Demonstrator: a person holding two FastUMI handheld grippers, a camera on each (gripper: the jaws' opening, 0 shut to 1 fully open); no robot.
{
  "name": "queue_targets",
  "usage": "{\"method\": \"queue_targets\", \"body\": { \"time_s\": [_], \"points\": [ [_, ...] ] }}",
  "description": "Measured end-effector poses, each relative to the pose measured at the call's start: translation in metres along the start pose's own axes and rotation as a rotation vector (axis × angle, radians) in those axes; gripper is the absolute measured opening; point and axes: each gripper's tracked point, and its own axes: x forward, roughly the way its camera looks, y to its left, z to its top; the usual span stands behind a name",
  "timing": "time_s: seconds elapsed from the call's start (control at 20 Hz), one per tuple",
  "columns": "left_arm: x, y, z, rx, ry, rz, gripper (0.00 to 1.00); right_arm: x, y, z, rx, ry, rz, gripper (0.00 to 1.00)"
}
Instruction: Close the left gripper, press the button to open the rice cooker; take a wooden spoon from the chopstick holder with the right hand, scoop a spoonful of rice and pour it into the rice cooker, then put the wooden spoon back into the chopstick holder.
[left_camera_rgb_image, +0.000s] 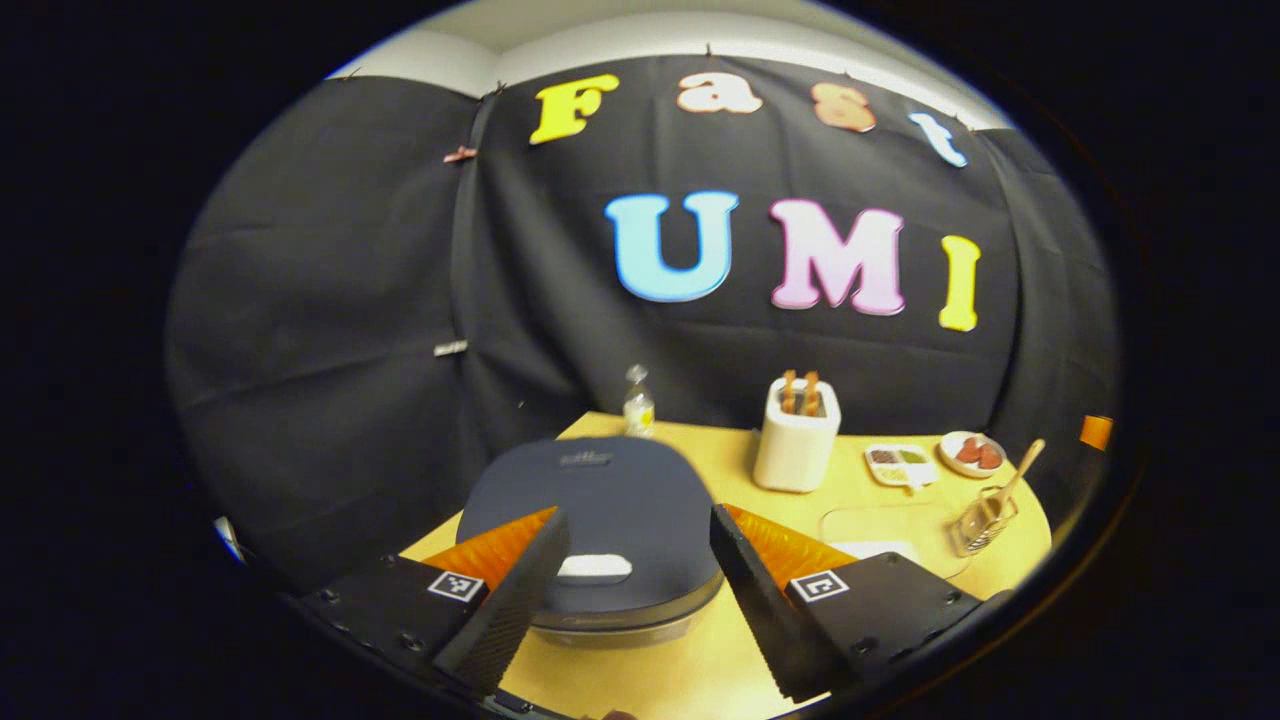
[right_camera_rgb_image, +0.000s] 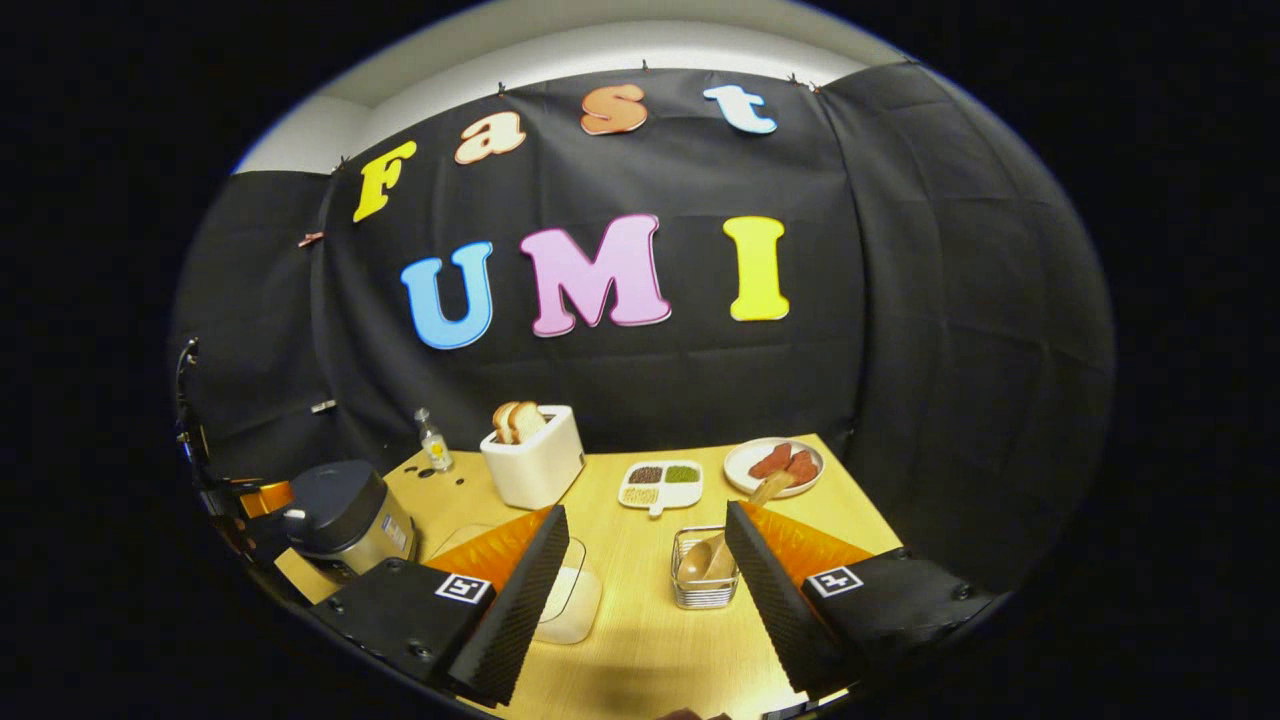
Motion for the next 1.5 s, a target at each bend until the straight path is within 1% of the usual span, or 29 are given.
{"method": "queue_targets", "body": {
  "time_s": [0.1,0.2,0.3,0.4,0.45,0.5,0.65,0.8,0.9,0.95,1.0,1.05,1.2,1.4,1.5],
  "points": [
    [-0.02,-0.021,0.03,-0.007,-0.072,-0.071,0.95,-0.015,0.007,0.023,-0.011,-0.065,-0.024,0.98],
    [-0.043,-0.045,0.055,-0.018,-0.131,-0.15,0.95,-0.034,0.009,0.038,-0.035,-0.106,-0.057,0.98],
    [-0.065,-0.058,0.067,-0.023,-0.172,-0.213,0.95,-0.055,0.016,0.046,-0.035,-0.134,-0.081,0.98],
    [-0.084,-0.062,0.071,-0.023,-0.193,-0.245,0.95,-0.077,0.025,0.045,-0.035,-0.138,-0.094,0.98],
    [-0.092,-0.061,0.07,-0.022,-0.2,-0.252,0.95,-0.087,0.028,0.042,-0.045,-0.138,-0.103,0.98],
    [-0.099,-0.059,0.067,-0.025,-0.197,-0.256,0.92,-0.097,0.029,0.038,-0.056,-0.136,-0.117,0.98],
    [-0.109,-0.052,0.05,-0.073,-0.18,-0.266,0.95,-0.118,0.027,0.024,-0.056,-0.119,-0.17,0.98],
    [-0.111,-0.032,0.04,-0.078,-0.169,-0.232,0.95,-0.13,0.029,0.018,-0.029,-0.117,-0.195,0.98],
    [-0.11,-0.023,0.038,-0.068,-0.181,-0.217,0.95,-0.133,0.03,0.024,-0.034,-0.15,-0.21,0.99],
    [-0.11,-0.021,0.038,-0.056,-0.191,-0.214,0.95,-0.133,0.033,0.025,-0.043,-0.167,-0.208,0.98],
    [-0.109,-0.019,0.04,-0.043,-0.201,-0.208,0.95,-0.133,0.04,0.028,-0.058,-0.186,-0.192,1.0],
    [-0.109,-0.018,0.041,-0.034,-0.21,-0.207,0.95,-0.133,0.048,0.028,-0.079,-0.196,-0.171,0.98],
    [-0.108,-0.021,0.043,-0.041,-0.215,-0.211,0.95,-0.131,0.056,0.016,-0.137,-0.183,-0.138,0.98],
    [-0.11,-0.024,0.039,-0.041,-0.196,-0.217,0.95,-0.128,0.072,0.011,-0.122,-0.159,-0.092,1.0],
    [-0.112,-0.035,0.035,-0.04,-0.174,-0.248,0.95,-0.122,0.072,0.013,-0.124,-0.163,-0.079,1.0]
  ]
}}
